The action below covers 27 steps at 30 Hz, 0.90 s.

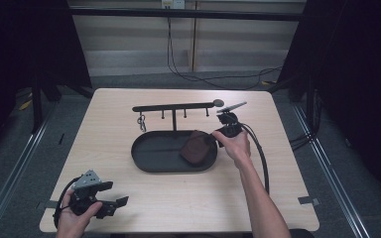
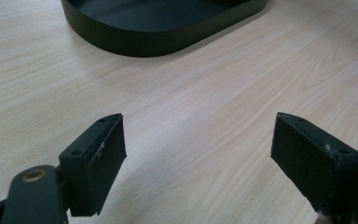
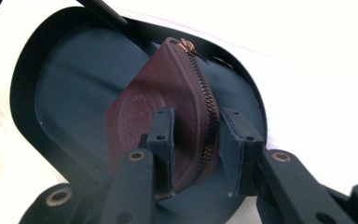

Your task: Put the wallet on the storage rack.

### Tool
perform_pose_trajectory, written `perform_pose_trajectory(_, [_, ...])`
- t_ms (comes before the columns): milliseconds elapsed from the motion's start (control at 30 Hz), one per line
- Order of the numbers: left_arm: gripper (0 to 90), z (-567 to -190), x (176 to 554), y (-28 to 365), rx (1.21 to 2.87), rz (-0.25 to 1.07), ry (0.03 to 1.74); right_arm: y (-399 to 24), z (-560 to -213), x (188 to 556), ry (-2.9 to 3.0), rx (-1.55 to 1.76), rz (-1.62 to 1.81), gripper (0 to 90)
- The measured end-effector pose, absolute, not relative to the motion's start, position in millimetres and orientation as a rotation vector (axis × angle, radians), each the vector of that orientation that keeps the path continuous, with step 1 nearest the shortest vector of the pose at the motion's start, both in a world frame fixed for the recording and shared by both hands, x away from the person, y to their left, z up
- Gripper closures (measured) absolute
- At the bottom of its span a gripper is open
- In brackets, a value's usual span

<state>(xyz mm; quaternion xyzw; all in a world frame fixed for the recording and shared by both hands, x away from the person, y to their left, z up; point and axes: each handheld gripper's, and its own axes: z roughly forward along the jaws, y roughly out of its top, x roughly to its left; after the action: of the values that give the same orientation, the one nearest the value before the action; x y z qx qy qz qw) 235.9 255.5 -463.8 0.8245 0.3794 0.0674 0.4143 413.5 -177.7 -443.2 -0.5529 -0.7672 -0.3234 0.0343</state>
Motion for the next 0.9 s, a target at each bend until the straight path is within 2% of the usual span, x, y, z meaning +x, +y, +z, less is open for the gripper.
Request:
perform_pose_trajectory(33, [17.8, -463.9, 236.0, 255.5, 2.072, 0.169, 0.954, -176.7, -444.2, 413.3, -2.359, -1.695, -0.994, 67.0])
perform_pose_trajectory(67, [17.8, -464.0, 236.0, 255.3, 2.072, 0.168, 0.954, -174.1, -445.8, 412.6, -2.372, -1.694, -0.974, 72.6])
perform_pose_trajectory(300, [17.8, -463.3, 236.0, 257.0, 2.064, 0.164, 0.954, -168.4, -445.1, 411.0, -2.375, -1.667, -1.018, 68.5])
perform_pose_trajectory(467, [17.8, -462.7, 235.2, 256.1, 2.061, 0.169, 0.949, -168.0, -445.4, 408.6, -2.393, -1.660, -1.038, 56.0])
perform_pose_trajectory(500, [17.8, -462.5, 234.8, 256.2, 2.059, 0.172, 0.947, -168.0, -445.4, 408.6, -2.393, -1.660, -1.038, 56.0])
perform_pose_trajectory(533, [17.8, -462.9, 235.2, 256.4, 2.058, 0.171, 0.952, -167.4, -444.5, 407.2, -2.413, -1.641, -1.061, 49.0])
perform_pose_trajectory(567, [17.8, -462.9, 235.2, 256.4, 2.058, 0.171, 0.952, -167.4, -444.5, 407.2, -2.413, -1.641, -1.061, 49.0])
perform_pose_trajectory(600, [17.8, -463.2, 235.6, 256.6, 2.058, 0.170, 0.953, -167.8, -442.1, 405.4, -2.433, -1.633, -1.089, 43.1])
perform_pose_trajectory(633, [17.8, -463.2, 235.6, 256.6, 2.058, 0.170, 0.953, -167.8, -442.1, 405.4, -2.433, -1.633, -1.089, 43.1])
perform_pose_trajectory(767, [17.8, -463.1, 235.6, 255.9, 2.061, 0.169, 0.952, -171.8, -437.1, 401.1, -2.453, -1.617, -1.132, 30.4])
perform_pose_trajectory(800, [17.8, -463.1, 235.5, 255.9, 2.061, 0.169, 0.953, -171.8, -437.1, 401.1, -2.453, -1.617, -1.132, 30.4])
perform_pose_trajectory(833, [17.8, -462.9, 235.6, 256.0, 2.060, 0.176, 0.950, -173.0, -434.7, 399.1, -2.454, -1.606, -1.111, 23.9])
perform_pose_trajectory(900, [17.8, -463.0, 235.7, 256.0, 2.062, 0.175, 0.951, -173.1, -434.3, 398.5, -2.464, -1.596, -1.104, 22.5])
